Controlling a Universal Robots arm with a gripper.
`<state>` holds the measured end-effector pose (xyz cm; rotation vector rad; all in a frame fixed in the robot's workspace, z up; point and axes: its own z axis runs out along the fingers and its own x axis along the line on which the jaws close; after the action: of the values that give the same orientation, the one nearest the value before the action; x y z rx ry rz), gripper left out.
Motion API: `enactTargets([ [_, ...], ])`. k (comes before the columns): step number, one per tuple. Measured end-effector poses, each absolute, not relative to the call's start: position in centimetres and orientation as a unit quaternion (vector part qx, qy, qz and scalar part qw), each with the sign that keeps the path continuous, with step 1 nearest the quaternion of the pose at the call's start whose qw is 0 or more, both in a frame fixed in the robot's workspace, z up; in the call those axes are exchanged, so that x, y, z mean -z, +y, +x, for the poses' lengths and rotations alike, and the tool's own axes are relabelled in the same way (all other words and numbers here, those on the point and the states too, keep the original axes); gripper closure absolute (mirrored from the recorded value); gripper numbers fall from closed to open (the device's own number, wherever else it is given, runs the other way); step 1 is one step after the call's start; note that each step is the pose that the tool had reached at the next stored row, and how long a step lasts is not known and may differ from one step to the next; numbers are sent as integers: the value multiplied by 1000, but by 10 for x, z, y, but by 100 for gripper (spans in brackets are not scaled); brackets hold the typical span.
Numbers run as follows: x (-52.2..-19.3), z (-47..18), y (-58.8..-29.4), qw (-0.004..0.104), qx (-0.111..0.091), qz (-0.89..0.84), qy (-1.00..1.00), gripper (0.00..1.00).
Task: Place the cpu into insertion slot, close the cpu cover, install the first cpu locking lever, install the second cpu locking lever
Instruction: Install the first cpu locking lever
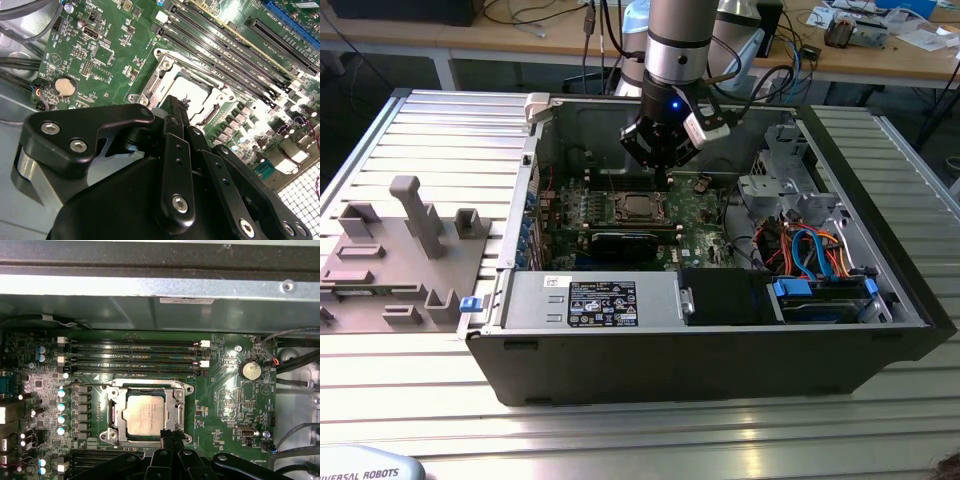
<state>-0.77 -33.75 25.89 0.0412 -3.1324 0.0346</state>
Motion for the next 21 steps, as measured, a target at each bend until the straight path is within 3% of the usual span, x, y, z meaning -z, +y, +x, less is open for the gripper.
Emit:
enactTargets([
  [21,-259,-8,-337,4,-11,22,-1000,89],
])
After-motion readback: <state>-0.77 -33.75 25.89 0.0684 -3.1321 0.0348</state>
